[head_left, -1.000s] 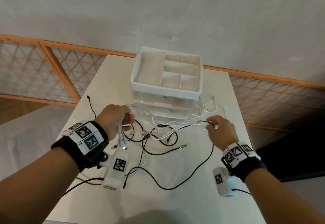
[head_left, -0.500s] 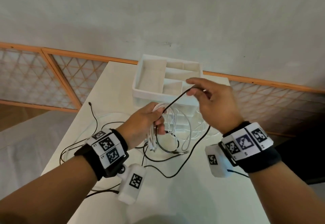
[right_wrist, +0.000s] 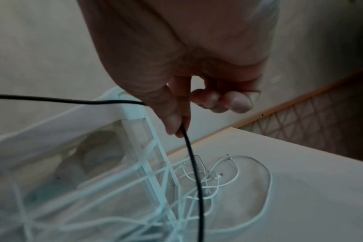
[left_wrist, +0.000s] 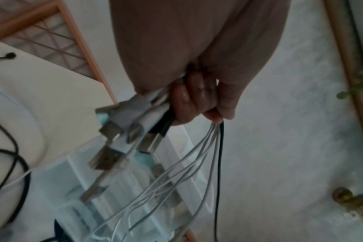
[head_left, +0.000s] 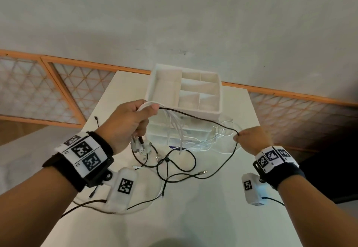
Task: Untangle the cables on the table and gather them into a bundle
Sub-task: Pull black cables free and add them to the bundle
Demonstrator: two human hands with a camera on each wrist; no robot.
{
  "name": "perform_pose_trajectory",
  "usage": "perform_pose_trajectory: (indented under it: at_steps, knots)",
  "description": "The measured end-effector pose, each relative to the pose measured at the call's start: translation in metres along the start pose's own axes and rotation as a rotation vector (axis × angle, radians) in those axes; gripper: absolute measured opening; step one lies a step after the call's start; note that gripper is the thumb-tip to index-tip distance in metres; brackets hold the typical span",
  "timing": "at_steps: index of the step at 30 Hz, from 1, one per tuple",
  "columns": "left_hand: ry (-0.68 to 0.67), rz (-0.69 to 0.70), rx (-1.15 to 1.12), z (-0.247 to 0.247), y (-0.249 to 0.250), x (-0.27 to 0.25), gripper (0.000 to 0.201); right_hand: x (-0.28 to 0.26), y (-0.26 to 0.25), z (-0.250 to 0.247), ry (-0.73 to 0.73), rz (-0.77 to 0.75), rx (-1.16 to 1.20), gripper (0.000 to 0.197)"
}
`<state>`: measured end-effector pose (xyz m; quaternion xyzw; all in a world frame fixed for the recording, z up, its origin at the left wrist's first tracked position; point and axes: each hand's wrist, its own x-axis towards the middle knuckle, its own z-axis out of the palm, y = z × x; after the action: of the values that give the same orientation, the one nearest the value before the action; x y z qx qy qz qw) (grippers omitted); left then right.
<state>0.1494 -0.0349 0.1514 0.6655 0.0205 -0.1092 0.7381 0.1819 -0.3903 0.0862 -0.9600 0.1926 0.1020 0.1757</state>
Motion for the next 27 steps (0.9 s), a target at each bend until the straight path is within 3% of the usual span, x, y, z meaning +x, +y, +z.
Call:
perform_pose_trajectory:
  at_steps: [3,6,9,12,14,16,20,23,25,27]
  knots:
    - [0.002,-0.015,0.087,0.000,-0.002,0.001,0.021,0.001,-0.021,-0.025,0.071,-0.019,0.411,0.019]
    - [-0.021,-0.128,0.246,-0.004,-0.008,0.002,0.029,-0.013,-0.053,-0.069,0.191,-0.174,0.813,0.022]
    - [-0.115,-0.265,0.376,-0.006,-0.016,-0.002,0.038,-0.024,-0.072,-0.100,0.401,-0.299,0.808,0.021]
    - [-0.059,-0.244,0.396,-0.007,-0.017,-0.004,0.039,-0.020,-0.075,-0.104,0.510,-0.286,0.701,0.032]
    - [0.058,-0.162,0.363,-0.010,-0.014,-0.003,0.039,-0.009,-0.068,-0.091,0.451,-0.195,0.688,0.037]
    - [0.142,-0.087,0.319,-0.014,-0.010,0.000,0.040,0.002,-0.055,-0.072,0.366,-0.166,0.657,0.025]
    - [0.101,-0.124,0.351,-0.015,-0.012,0.002,0.035,0.003,-0.046,-0.061,0.255,-0.336,0.756,0.018]
    - [0.127,-0.112,0.321,-0.011,-0.019,0.003,0.030,0.005,-0.038,-0.055,0.141,-0.354,0.867,0.022]
    - [0.113,-0.069,0.284,-0.007,-0.018,0.002,0.028,0.010,-0.018,-0.038,-0.003,-0.260,0.689,0.036]
    - [0.073,-0.042,0.270,-0.005,-0.014,0.001,0.027,0.010,0.005,-0.015,-0.213,-0.128,0.350,0.060]
